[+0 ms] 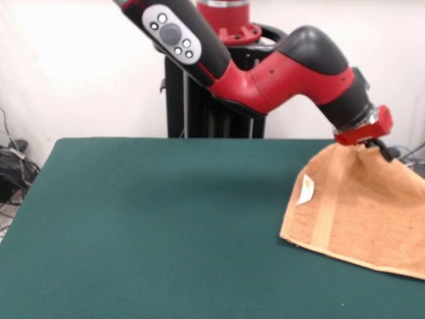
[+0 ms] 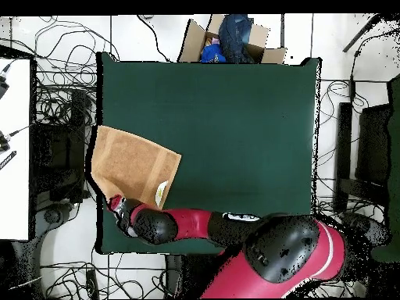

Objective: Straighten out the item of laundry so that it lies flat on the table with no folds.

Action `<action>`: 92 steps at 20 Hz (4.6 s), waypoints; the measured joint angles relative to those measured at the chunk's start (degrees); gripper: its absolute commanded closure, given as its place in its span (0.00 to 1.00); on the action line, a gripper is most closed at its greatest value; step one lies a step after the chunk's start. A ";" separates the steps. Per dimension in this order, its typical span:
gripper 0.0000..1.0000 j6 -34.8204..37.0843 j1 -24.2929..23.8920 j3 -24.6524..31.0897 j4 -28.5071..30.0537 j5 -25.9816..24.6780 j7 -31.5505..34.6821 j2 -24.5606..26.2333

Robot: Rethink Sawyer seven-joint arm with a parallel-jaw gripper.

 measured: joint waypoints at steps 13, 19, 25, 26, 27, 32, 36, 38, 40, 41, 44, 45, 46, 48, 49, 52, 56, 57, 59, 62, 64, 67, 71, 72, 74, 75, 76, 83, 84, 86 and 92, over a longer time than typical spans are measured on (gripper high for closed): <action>1.00 -0.04 -1.38 2.87 0.01 0.05 0.00 8.05; 1.00 -0.04 -1.12 2.86 0.00 0.05 0.00 9.13; 1.00 -0.04 0.48 2.69 0.00 0.05 0.00 9.12; 1.00 -0.04 0.65 2.64 -0.01 0.05 0.00 9.12; 1.00 -0.04 0.95 2.50 0.00 0.05 0.00 9.12; 1.00 -0.04 1.60 2.21 -0.01 0.04 0.00 9.12; 1.00 -0.04 2.09 2.00 -0.18 0.04 0.00 9.42; 1.00 -0.04 2.28 1.98 -0.35 -0.05 0.00 9.67; 1.00 -0.04 2.53 1.97 -0.60 -0.22 0.00 9.99; 1.00 -0.05 2.65 1.97 -0.78 -0.31 0.00 10.14; 1.00 -0.04 3.01 1.94 -1.48 -0.85 0.00 10.77; 0.00 -0.02 3.08 1.94 -1.91 -1.31 0.00 11.32; 0.00 -0.02 3.08 1.94 -1.95 -1.38 0.00 11.43; 0.00 -0.02 3.08 1.94 -2.04 -1.53 0.00 11.66; 0.00 -0.02 3.08 1.94 -2.07 -1.62 0.00 11.83; 0.00 -0.02 3.08 1.94 -2.19 -1.94 0.00 12.53; 0.00 -0.02 3.08 1.93 -2.29 -2.13 0.00 13.15; 0.00 -0.02 3.08 1.93 -2.30 -2.13 0.00 13.26; 0.00 -0.01 3.10 1.93 -2.31 -2.13 0.00 13.32; 0.00 0.43 3.21 1.93 -2.22 -2.10 0.00 12.74; 0.00 2.41 3.27 1.93 -1.36 -1.07 0.00 11.04; 0.00 6.38 3.33 1.94 0.55 1.63 0.00 7.95; 0.00 16.31 3.39 1.95 5.06 7.64 0.00 0.41; 0.00 19.07 3.40 1.95 6.19 9.03 0.00 -1.68; 0.00 25.97 3.41 1.94 9.07 12.04 0.00 -7.32; 0.00 26.89 3.41 1.90 9.51 12.32 0.00 -8.23; 0.00 27.81 3.42 1.86 9.95 12.59 0.00 -9.13; 0.00 25.19 3.60 -3.35 12.46 8.58 0.00 -16.49; 0.00 22.83 3.60 -4.21 12.45 7.20 0.00 -16.68; 0.00 18.86 3.59 -5.34 12.46 5.09 0.00 -16.75; 0.00 -4.80 3.57 -10.04 12.40 -4.58 0.00 -15.35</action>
